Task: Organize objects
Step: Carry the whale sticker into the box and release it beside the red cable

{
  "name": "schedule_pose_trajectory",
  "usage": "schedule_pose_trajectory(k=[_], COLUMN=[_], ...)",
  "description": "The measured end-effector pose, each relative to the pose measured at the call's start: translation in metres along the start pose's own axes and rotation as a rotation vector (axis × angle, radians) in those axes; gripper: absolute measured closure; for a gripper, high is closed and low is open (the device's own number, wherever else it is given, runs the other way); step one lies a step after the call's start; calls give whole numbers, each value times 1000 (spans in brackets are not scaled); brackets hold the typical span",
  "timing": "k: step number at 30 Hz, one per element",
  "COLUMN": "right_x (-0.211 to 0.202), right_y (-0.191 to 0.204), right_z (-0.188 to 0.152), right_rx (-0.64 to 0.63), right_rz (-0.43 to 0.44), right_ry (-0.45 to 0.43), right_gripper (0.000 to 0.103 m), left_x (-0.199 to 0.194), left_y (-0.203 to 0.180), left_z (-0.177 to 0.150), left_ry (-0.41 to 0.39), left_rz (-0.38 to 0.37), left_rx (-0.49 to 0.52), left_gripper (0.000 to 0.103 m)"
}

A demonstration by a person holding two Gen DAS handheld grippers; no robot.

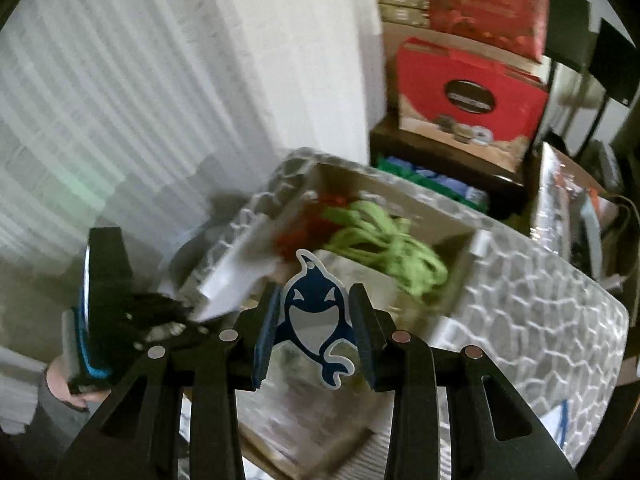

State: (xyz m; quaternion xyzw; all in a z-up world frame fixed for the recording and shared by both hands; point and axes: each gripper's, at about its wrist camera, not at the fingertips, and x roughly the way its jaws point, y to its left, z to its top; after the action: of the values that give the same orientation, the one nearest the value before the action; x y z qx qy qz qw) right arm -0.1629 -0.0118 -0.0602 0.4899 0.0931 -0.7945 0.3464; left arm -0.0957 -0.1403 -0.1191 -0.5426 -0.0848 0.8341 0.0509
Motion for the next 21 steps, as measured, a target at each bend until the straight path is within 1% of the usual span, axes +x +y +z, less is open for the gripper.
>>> schedule_pose_trajectory(k=[3, 6, 11, 21], right_x=[13, 23, 22, -7], right_y=[12, 17, 17, -11], right_z=[7, 11, 9, -2], right_rx=[13, 39, 42, 76], right_rz=[33, 59, 50, 4], right_ry=[4, 13, 8, -24], right_gripper=[66, 61, 61, 60], left_x=[0, 1, 1, 1], left_y=[0, 0, -1, -2], left_z=[0, 1, 1, 2], left_ry=[0, 0, 0, 1], left_rz=[-2, -4, -4, -2], left_rx=[1, 1, 1, 1], left_gripper=[90, 90, 90, 90])
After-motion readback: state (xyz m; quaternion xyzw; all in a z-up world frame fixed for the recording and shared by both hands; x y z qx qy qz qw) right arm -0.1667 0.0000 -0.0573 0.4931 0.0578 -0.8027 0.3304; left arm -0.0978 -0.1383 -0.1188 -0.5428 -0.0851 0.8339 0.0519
